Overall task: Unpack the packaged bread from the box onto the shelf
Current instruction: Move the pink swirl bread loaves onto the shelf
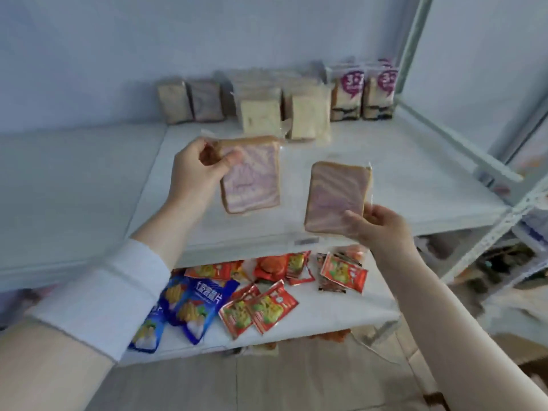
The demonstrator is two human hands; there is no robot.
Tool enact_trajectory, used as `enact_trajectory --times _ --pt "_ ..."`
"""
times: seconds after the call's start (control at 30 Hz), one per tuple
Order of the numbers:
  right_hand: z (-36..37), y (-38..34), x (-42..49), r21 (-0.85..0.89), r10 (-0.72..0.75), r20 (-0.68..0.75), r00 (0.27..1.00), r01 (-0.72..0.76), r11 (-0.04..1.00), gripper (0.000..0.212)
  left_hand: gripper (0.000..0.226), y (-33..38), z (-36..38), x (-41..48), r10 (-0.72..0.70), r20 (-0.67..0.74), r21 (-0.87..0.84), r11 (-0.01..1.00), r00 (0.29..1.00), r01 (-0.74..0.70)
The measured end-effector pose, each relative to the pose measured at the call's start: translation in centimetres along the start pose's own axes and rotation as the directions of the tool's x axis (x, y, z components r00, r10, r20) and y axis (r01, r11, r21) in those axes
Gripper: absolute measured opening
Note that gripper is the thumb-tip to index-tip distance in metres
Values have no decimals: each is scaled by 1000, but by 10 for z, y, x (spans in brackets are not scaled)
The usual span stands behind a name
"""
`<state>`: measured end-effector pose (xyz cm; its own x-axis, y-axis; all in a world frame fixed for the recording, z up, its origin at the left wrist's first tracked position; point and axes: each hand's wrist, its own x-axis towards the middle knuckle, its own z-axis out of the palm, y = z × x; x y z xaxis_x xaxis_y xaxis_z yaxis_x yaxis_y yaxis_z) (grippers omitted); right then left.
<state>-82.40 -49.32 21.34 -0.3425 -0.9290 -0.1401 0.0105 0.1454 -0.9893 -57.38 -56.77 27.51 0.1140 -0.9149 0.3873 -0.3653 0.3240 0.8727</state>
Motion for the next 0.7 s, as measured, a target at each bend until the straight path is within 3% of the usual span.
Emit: enact_trajectory --times 0.13,0.2,0.37,0.47,0.7 --pt "118 -20 46 6 -59 53 997 59 998 24 17 -59 -70 68 -48 -123 92 994 991 60" --pt "167 -27 75 65 -56 58 997 52 997 36 26 -84 -86 104 -87 -177 85 991 980 103" --pt "283 -35 173 65 -79 11 997 78 995 32 27 -149 -97 212 -138 -284 26 988 949 152" --pt "332 -35 228 11 -102 -57 993 102 995 31 32 -186 -92 271 -182 -341 -78 983 922 165" --pt "397 -39 309 -14 -159 -206 966 159 987 36 36 -242 -70 358 -199 -341 -60 980 919 190"
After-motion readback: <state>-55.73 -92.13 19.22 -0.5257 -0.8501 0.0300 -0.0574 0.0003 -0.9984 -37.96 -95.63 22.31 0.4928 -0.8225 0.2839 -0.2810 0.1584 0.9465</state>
